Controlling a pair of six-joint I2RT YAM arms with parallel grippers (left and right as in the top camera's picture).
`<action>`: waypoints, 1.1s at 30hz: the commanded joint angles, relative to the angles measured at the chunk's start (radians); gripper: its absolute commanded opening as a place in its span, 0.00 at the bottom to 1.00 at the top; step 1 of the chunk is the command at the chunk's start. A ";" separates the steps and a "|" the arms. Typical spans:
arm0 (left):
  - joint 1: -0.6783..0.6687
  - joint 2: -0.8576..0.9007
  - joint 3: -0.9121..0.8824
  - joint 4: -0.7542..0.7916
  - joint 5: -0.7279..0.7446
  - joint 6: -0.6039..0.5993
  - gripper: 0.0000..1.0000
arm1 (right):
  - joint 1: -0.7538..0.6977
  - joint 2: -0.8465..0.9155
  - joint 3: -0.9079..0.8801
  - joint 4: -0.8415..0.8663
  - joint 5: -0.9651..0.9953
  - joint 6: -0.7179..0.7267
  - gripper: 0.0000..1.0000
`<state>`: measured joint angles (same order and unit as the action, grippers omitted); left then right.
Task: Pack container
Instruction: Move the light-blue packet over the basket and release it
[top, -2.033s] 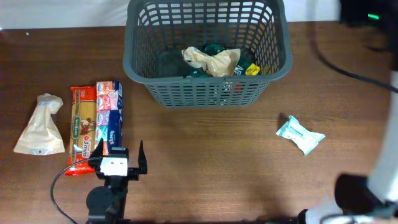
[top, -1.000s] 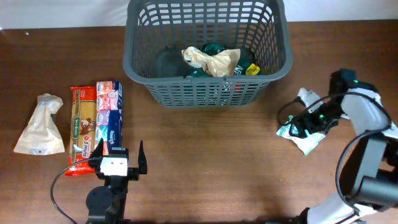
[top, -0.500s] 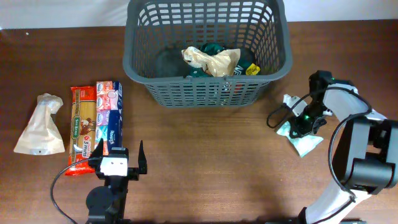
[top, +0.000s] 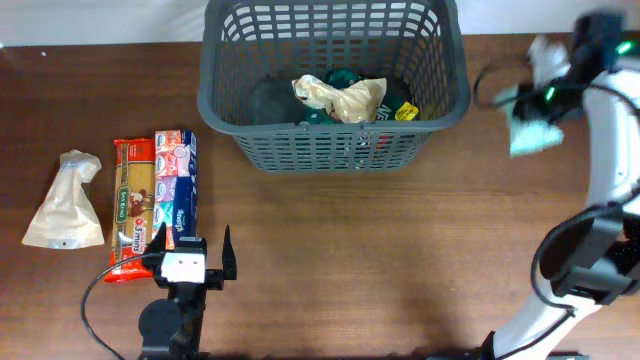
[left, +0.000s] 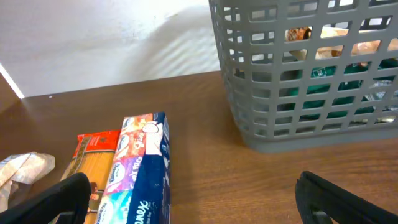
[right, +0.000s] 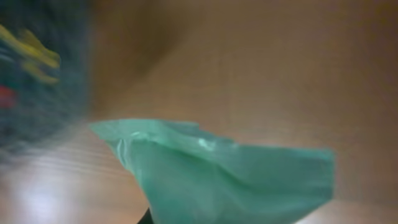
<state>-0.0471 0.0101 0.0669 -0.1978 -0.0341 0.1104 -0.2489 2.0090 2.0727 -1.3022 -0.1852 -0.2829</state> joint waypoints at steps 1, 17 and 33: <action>0.004 -0.005 -0.006 0.000 -0.007 -0.008 0.99 | 0.077 -0.022 0.326 -0.048 -0.145 0.131 0.03; 0.004 -0.005 -0.006 0.000 -0.007 -0.008 0.99 | 0.570 0.150 0.490 0.165 0.009 -0.042 0.04; 0.004 -0.005 -0.006 0.000 -0.007 -0.008 0.99 | 0.567 0.366 0.499 0.172 0.019 0.120 0.62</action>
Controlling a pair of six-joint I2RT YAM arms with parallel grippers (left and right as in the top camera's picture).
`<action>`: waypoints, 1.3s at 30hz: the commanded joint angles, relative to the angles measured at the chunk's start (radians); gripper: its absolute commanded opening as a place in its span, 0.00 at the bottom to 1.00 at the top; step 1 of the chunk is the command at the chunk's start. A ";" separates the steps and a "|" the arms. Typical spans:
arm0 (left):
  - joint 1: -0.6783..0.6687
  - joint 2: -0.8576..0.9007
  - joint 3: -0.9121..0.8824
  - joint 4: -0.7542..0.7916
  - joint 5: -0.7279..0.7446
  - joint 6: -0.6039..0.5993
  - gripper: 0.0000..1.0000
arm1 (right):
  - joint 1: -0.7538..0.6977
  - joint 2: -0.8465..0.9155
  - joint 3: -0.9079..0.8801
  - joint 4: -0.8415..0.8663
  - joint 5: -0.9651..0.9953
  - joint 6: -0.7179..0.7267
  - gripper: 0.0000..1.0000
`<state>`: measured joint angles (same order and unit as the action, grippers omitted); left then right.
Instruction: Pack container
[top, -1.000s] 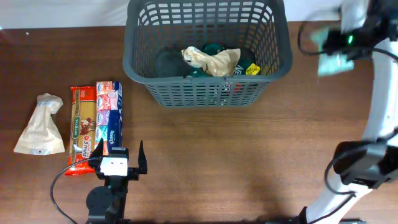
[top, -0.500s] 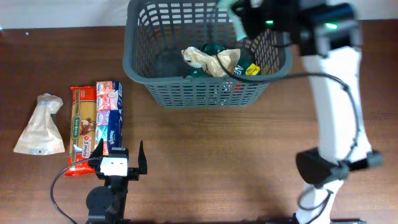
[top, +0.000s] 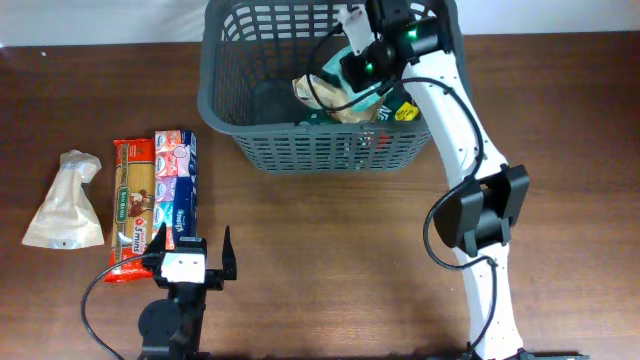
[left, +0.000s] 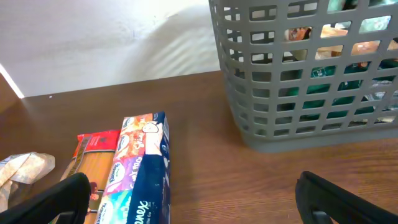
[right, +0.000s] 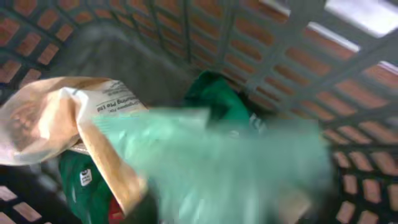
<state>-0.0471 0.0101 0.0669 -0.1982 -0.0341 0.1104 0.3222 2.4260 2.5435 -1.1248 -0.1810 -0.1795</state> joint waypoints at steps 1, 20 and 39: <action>0.004 -0.005 -0.006 0.000 -0.007 -0.008 0.99 | -0.012 -0.068 0.045 -0.025 0.019 0.016 0.62; 0.004 -0.005 -0.006 0.000 -0.007 -0.008 0.99 | -0.570 -0.441 0.125 -0.172 0.035 0.166 0.99; 0.004 -0.002 0.006 0.011 0.007 -0.163 0.99 | -0.689 -0.439 -0.473 -0.248 0.035 0.218 0.99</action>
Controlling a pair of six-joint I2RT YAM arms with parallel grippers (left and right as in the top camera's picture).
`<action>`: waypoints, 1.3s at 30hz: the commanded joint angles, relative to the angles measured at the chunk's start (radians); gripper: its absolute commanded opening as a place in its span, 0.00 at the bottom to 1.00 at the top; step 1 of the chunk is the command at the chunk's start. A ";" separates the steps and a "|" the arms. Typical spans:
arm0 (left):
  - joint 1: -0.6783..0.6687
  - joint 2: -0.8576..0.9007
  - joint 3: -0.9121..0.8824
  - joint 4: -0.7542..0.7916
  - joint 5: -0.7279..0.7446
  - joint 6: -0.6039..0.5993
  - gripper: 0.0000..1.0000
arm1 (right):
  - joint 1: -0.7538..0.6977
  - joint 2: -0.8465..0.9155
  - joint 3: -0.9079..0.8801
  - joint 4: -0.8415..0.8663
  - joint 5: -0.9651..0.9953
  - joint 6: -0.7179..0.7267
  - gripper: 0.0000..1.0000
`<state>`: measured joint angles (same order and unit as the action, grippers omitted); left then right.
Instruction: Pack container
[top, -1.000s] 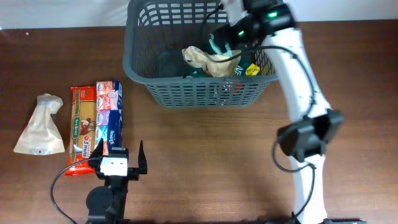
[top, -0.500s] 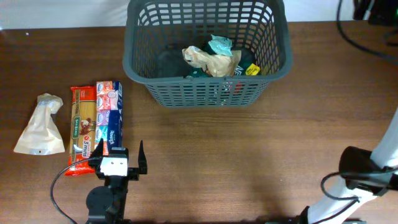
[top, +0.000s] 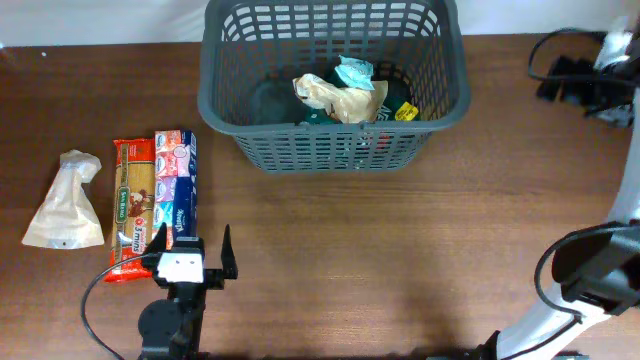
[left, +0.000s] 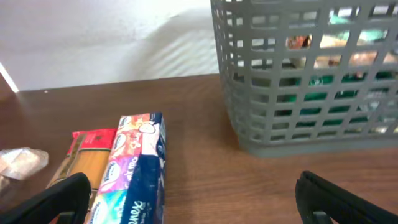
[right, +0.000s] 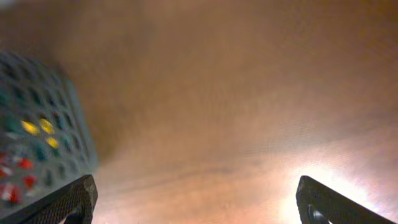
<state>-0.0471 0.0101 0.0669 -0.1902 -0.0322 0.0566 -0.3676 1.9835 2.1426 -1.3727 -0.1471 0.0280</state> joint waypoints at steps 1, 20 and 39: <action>0.005 0.007 0.019 -0.007 -0.014 -0.139 0.99 | 0.000 0.003 -0.103 0.000 0.002 0.011 0.99; 0.300 1.337 1.172 -0.607 0.238 -0.086 0.99 | 0.000 0.003 -0.222 0.008 0.002 0.011 0.99; 0.321 1.751 1.303 -0.727 0.158 0.038 0.96 | 0.000 0.003 -0.222 0.008 0.002 0.011 0.99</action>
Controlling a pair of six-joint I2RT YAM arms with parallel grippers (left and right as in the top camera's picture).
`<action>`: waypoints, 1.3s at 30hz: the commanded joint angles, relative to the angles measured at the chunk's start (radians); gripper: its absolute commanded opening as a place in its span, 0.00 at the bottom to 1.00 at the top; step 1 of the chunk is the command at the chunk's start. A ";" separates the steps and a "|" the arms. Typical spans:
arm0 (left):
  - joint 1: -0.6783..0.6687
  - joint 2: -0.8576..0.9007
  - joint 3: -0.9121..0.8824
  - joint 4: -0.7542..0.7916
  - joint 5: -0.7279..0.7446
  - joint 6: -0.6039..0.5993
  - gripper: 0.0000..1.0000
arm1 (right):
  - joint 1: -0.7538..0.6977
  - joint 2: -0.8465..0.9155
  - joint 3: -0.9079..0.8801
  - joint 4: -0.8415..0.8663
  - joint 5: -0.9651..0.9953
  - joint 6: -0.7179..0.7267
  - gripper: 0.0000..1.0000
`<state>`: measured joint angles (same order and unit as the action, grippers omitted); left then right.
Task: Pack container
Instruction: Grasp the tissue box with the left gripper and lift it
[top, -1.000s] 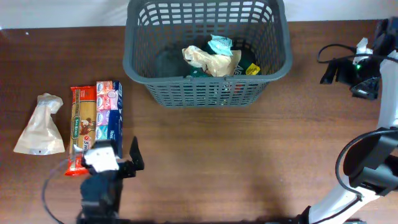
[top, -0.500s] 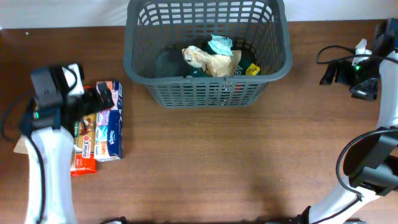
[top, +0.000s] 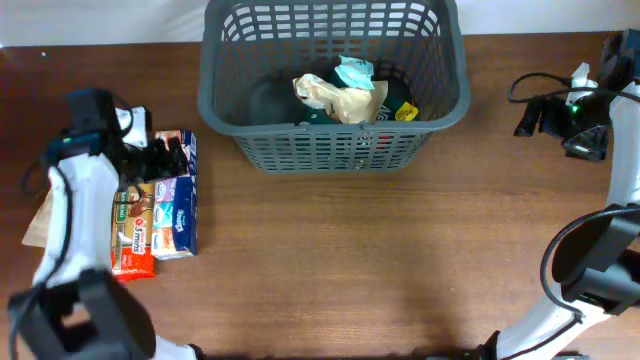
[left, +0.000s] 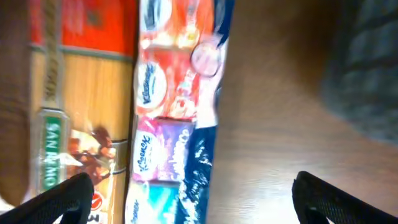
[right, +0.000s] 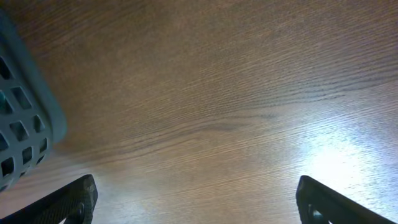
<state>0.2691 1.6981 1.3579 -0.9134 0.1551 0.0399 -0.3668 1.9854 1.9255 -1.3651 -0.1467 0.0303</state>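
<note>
A grey basket (top: 335, 140) stands at the back centre, holding a tan bag (top: 335, 95), a teal pouch (top: 352, 70) and green packs. At the left lie a tissue pack (top: 175, 205) and a pasta packet (top: 133, 235) side by side. My left gripper (top: 165, 155) hovers open above the far end of the tissue pack (left: 180, 106), with the pasta packet (left: 81, 124) beside it. My right gripper (top: 522, 115) is open over bare wood to the right of the basket, whose corner (right: 25, 124) shows in the right wrist view.
A pale bag (top: 35, 225) lies at the far left, partly hidden under my left arm. The brown table (top: 400, 260) runs in front of the basket. A black cable loops by the right wrist.
My left arm was parked at the table's front edge; its open gripper is now above the tissue pack at the left. My right gripper has shifted slightly nearer and stays open.
My right gripper held a teal pouch to the right of the basket, then held it over the basket. After that the pouch lay in the basket and the gripper was open at the right. Now my left gripper is over the tissue pack.
</note>
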 joint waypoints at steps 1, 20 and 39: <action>0.005 0.080 0.012 -0.004 -0.031 0.072 0.95 | 0.000 0.002 -0.005 0.000 0.002 0.008 0.99; -0.001 0.345 0.040 -0.081 -0.088 0.197 0.02 | 0.000 0.002 -0.005 0.000 0.002 0.008 0.99; -0.089 0.315 1.374 -0.430 0.018 0.365 0.02 | 0.000 0.002 -0.005 0.000 0.002 0.008 0.99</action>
<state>0.2462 2.0464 2.5881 -1.3640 0.0868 0.2569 -0.3668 1.9858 1.9255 -1.3651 -0.1467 0.0303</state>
